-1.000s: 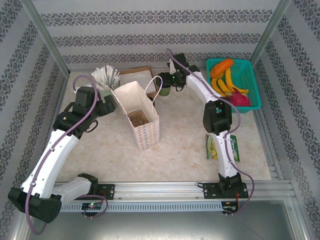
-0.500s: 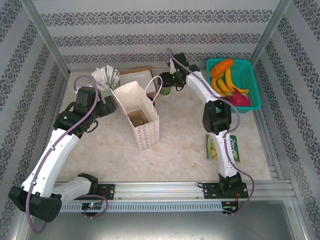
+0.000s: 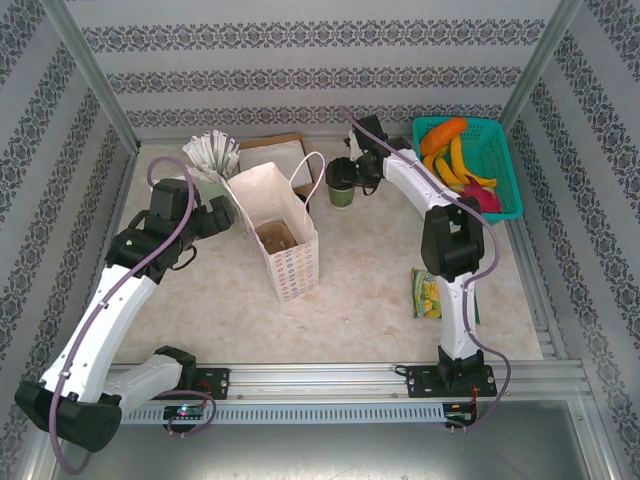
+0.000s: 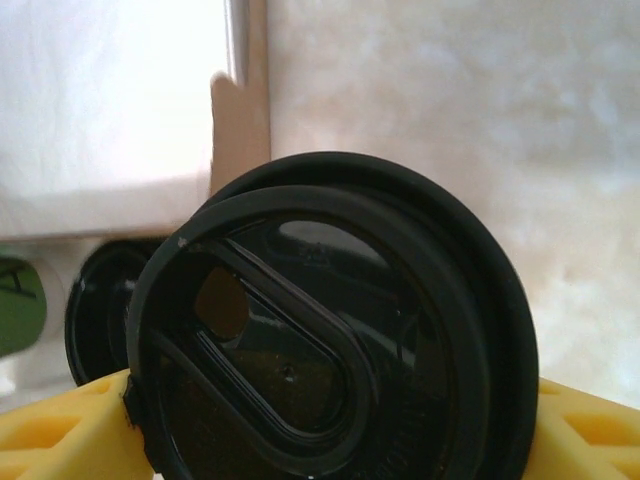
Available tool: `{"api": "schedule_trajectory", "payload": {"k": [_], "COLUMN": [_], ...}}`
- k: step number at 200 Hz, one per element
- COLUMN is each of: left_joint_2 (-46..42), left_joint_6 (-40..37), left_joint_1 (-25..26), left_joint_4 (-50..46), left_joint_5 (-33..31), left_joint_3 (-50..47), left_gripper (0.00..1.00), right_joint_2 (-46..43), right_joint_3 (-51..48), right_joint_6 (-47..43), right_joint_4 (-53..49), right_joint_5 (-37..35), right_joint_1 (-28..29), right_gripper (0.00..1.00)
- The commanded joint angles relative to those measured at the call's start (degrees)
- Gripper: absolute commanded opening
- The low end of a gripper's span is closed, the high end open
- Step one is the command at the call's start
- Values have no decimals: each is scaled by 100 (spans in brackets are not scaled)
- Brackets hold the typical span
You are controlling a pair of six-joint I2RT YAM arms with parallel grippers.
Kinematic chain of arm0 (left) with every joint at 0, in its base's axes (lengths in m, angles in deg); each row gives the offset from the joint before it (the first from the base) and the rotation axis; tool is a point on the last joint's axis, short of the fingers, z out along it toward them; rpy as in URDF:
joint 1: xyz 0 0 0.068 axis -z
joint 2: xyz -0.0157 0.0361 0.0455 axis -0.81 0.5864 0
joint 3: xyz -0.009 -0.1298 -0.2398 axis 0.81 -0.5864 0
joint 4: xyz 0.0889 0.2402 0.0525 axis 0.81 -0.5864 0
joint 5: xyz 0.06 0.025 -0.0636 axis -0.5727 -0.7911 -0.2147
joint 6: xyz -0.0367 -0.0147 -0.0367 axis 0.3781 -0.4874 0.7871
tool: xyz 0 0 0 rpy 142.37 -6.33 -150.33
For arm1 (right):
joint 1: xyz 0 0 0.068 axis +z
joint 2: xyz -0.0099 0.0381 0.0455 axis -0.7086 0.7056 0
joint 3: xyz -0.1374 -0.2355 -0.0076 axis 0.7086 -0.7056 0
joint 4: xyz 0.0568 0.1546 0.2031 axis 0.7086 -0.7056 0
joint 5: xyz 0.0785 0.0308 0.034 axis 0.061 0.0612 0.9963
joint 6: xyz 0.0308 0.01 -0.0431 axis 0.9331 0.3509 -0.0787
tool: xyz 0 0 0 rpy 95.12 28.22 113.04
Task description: Pack the takeout coffee
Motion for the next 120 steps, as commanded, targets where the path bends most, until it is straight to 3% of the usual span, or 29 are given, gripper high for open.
{"api": "schedule_trajectory", "payload": {"k": [1, 64, 107, 120], "left_joint_2": [-195, -407, -324, -365], "left_joint_6": [-3, 65, 710, 708], "left_joint_1": [-70, -75, -73, -72], "left_joint_4": [334, 721, 418, 499], "left_joint_5": [131, 145, -704, -637], "left_joint_3": [-83, -115, -24, -83], "left_gripper": [100, 100, 100, 100], "right_joint_2": [-617, -2176, -3064, -3334], "right_joint_3": [-746, -2933, -3893, -4184], "right_joint_6": [-27, 308, 300, 367], "right_joint_4": [104, 465, 349, 377], "right_joint_5": [-200, -169, -129, -52], "right_joint_1": [79, 200, 393, 415], "right_gripper": [77, 77, 77, 77]}}
